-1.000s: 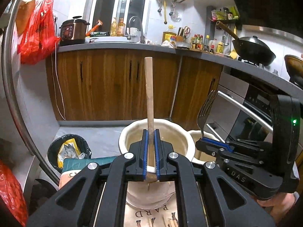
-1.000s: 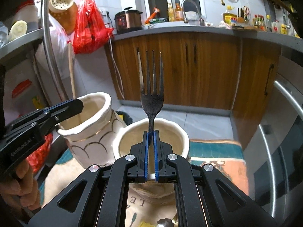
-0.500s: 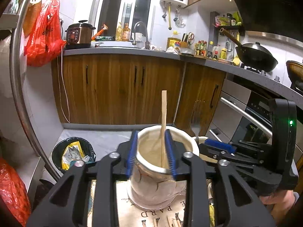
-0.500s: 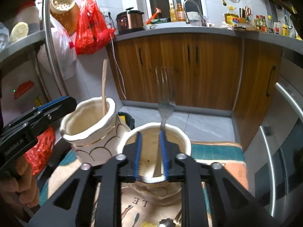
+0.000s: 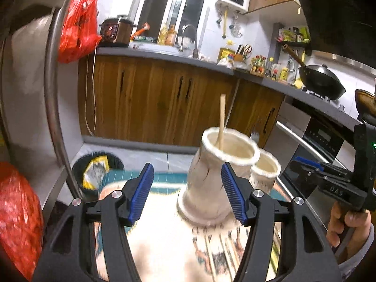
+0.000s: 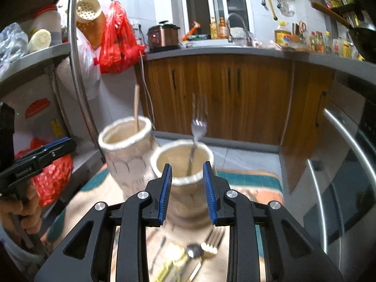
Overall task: Organize utensils
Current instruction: 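Lower the left tool onto another chopstick while the right tool grasps the gold fork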
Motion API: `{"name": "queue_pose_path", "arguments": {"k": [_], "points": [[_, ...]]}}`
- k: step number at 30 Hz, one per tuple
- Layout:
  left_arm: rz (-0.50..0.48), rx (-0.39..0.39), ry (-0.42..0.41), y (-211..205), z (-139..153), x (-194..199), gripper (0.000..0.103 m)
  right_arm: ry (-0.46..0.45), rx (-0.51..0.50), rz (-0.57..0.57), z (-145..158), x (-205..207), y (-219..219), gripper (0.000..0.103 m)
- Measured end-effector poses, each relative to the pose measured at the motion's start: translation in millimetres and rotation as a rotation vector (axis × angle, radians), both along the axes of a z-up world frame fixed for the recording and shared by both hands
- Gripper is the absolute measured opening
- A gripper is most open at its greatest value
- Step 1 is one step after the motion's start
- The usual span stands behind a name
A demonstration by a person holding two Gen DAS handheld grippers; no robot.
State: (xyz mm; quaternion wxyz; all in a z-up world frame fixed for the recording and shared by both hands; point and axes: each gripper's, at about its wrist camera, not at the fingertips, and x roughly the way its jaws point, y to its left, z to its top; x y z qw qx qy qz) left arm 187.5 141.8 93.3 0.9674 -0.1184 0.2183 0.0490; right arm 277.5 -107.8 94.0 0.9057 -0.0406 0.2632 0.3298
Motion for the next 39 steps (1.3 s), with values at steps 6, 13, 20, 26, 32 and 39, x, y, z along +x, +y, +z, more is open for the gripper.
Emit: {"name": "queue_pose_path", "arguments": {"k": [6, 13, 20, 26, 32, 39], "points": [[-0.046, -0.014, 0.128, -5.4, -35.6, -2.2, 0.058, 0.165, -0.054, -0.007, -48.2, 4.8, -18.2, 0.029], [-0.108, 0.022, 0.248, -19.8, -58.6, -1.6, 0.053, 0.265, -0.09, 0.011, -82.4, -7.5, -28.3, 0.029], [-0.195, 0.1, 0.394, -48.7, -90.6, 3.3, 0.043, 0.295, -0.145, 0.027, -97.7, -14.5, -26.3, 0.029], [-0.245, 0.128, 0.473, -58.3, -106.8, 7.0, 0.035, 0.284, -0.208, 0.041, -104.7, -16.4, -17.4, 0.021], [-0.265, 0.17, 0.491, -61.2, -106.0, 4.9, 0.032, 0.296, -0.258, 0.048, -105.6, -9.9, -18.7, 0.013], [-0.296, 0.214, 0.522, -64.5, -104.8, 4.9, 0.031, 0.356, -0.397, 0.09, -99.2, 0.2, -6.7, 0.012]]}}
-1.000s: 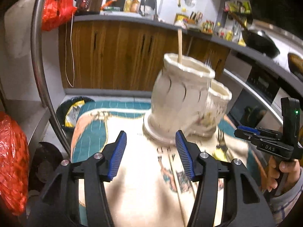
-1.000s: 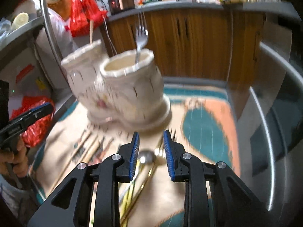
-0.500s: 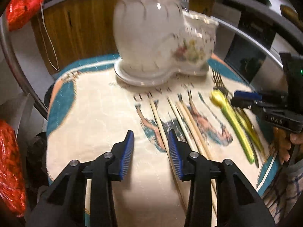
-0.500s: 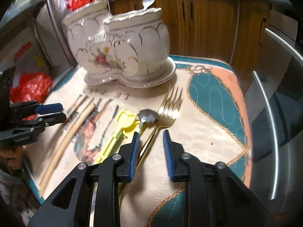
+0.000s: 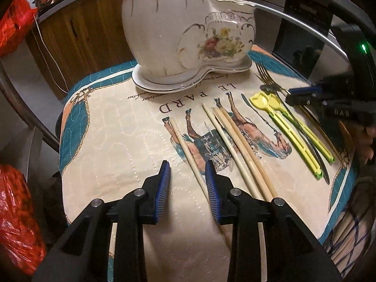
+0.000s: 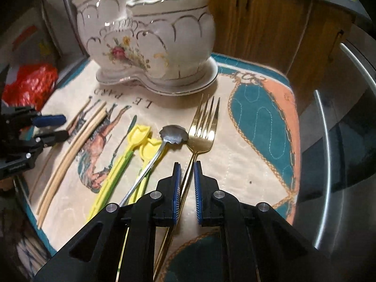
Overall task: Organize utensils
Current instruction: 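Lower the left tool onto another chopstick while the right tool grasps the gold fork, then place the chopstick in the holder with the left tool while the right tool places the gold fork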
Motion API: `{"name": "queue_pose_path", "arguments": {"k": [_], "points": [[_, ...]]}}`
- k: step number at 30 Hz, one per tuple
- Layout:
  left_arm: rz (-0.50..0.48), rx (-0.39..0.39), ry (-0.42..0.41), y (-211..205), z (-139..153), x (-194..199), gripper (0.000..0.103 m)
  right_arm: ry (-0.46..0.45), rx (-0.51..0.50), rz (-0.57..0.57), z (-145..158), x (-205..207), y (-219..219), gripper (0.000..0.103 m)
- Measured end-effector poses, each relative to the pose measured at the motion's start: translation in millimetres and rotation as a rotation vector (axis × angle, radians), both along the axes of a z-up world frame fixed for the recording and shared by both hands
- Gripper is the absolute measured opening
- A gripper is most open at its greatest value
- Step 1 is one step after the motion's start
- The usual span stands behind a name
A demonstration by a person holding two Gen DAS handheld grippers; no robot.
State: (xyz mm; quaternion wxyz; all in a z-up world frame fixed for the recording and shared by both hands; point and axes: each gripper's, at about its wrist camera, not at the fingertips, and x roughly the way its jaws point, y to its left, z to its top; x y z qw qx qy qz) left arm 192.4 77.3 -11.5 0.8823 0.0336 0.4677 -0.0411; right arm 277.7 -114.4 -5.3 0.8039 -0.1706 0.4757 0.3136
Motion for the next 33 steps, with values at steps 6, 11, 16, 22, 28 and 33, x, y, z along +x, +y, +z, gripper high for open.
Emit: {"name": "queue_pose_path", "arguments": {"k": [6, 11, 16, 22, 28, 33], "points": [[-0.002, -0.01, 0.091, 1.0, 2.6, 19.5, 0.031, 0.139, -0.135, 0.014, 4.3, 19.3, 18.2, 0.012], [0.014, 0.023, 0.183, -3.9, 4.7, 34.4, 0.032, 0.222, -0.156, -0.023, 4.8, 30.5, 22.5, 0.011], [0.037, 0.062, 0.26, -11.2, 7.6, 49.1, 0.032, 0.221, -0.213, -0.046, 5.4, 26.7, 32.0, 0.011], [0.034, 0.069, 0.321, -23.5, 9.9, 65.4, 0.023, 0.212, -0.201, -0.077, 7.4, 22.2, 31.3, 0.008], [0.054, 0.035, 0.288, -30.2, 11.7, 63.9, 0.005, 0.174, -0.161, -0.087, 10.5, 19.1, 17.6, 0.006], [0.094, -0.149, 0.206, -5.0, 19.5, 51.4, 0.004, 0.129, -0.068, -0.094, 24.1, 15.5, 2.9, 0.006]]}}
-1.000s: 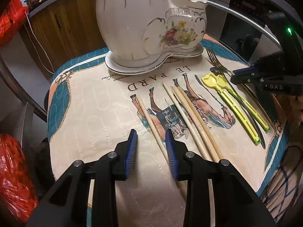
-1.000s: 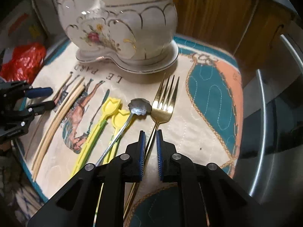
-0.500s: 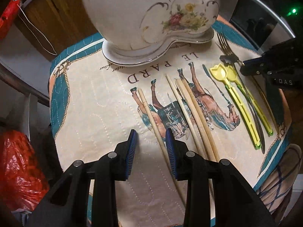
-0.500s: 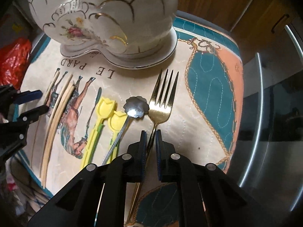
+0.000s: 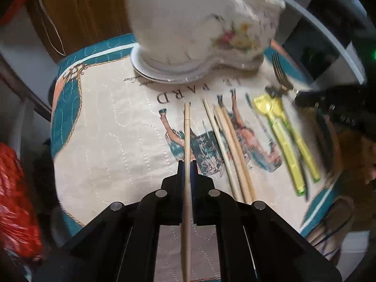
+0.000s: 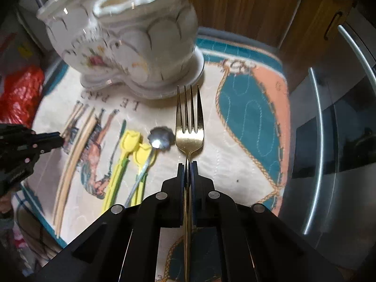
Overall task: Organize utensils
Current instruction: 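Place the chopstick in the holder with the left tool while the right tool places the gold fork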
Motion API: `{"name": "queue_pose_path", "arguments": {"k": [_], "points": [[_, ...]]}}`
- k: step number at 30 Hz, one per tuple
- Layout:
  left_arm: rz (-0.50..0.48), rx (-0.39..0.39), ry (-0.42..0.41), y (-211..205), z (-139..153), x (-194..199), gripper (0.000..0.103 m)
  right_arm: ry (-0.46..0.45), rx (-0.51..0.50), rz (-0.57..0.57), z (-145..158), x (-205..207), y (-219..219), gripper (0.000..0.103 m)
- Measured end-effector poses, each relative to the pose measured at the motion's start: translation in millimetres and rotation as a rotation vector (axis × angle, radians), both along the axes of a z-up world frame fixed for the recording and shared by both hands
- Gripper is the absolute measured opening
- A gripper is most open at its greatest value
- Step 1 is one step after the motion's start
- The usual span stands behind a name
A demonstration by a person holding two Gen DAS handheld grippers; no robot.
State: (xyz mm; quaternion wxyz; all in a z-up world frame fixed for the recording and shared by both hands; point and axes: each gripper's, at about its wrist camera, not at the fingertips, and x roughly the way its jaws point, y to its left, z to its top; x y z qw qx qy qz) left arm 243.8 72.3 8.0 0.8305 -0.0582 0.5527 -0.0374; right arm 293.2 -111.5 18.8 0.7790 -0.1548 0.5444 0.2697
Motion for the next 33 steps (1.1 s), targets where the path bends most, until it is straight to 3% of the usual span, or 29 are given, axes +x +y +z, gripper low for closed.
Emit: {"name": "queue_pose_path", "arguments": {"k": [4, 14, 17, 22, 33], "points": [[0.059, -0.131, -0.126, 26.7, 16.8, -18.5, 0.004, -0.074, 0.086, 0.002, 16.8, -6.6, -10.1, 0.006], [0.162, -0.248, -0.483, 67.1, 60.8, -65.8, 0.004, -0.304, 0.292, 0.001, 57.0, -32.0, -33.2, 0.006], [0.16, -0.253, -0.585, 70.2, 76.6, -68.1, 0.004, -0.356, 0.367, -0.004, 70.5, -35.6, -35.4, 0.006], [0.145, -0.186, -0.764, 58.0, 108.5, -62.1, 0.004, -0.458, 0.455, -0.002, 98.9, -36.3, -30.8, 0.006], [0.11, -0.157, -0.992, 43.6, 158.2, -20.2, 0.004, -0.615, 0.593, 0.038, 155.9, -27.1, -19.3, 0.006]]}}
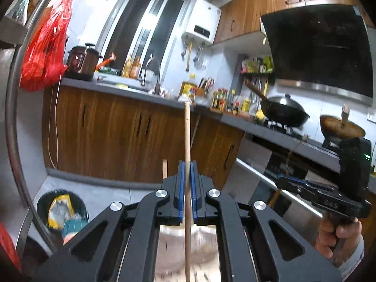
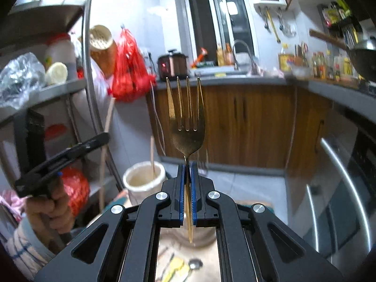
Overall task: Organize utensils
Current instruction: 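Place the chopstick in the holder with the left tool while the right tool places the gold fork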
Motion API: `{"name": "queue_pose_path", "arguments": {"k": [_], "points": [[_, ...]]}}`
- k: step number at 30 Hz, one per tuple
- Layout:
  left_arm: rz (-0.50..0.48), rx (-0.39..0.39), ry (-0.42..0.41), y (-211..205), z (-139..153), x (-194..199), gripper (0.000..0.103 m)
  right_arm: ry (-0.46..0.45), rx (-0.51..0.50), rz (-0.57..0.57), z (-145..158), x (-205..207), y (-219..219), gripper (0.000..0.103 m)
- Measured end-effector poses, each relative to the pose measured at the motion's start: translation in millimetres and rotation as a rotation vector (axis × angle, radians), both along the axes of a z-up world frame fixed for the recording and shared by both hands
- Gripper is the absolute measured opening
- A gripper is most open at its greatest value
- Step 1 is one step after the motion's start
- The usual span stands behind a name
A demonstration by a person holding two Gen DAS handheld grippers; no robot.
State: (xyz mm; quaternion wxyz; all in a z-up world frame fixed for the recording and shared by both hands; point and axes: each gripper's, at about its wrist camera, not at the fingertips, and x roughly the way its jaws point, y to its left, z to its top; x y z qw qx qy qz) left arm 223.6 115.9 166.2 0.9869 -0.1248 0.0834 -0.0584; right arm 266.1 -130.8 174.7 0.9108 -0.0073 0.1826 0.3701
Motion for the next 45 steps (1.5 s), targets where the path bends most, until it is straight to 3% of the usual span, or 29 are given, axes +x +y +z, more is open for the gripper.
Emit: {"name": "queue_pose_path", "arguments": {"k": [7, 13, 17, 30, 36, 45], "points": [[0.066, -0.028, -0.129, 8.1, 16.5, 22.5, 0.004, -0.032, 0.034, 0.008, 14.2, 14.5, 13.6, 0.006], [0.108, -0.067, -0.161, 10.8, 8.2, 43.8, 0.004, -0.039, 0.066, 0.001, 18.7, 23.5, 20.4, 0.006], [0.129, -0.038, -0.125, 5.4, -6.4, 53.9, 0.004, -0.043, 0.005, -0.02, 8.4, 27.0, 33.3, 0.006], [0.162, 0.067, 0.02, -6.9, -45.7, 49.0, 0.005, 0.067, -0.119, -0.005, -38.8, 45.1, 54.6, 0.006], [0.19, 0.1, 0.065, -10.1, -49.0, 52.7, 0.005, 0.115, -0.148, 0.0, -55.7, 57.4, 63.2, 0.006], [0.203, 0.106, 0.104, -6.6, -51.1, 57.3, 0.005, 0.136, -0.109, -0.022, -60.9, 70.7, 63.4, 0.006]]}}
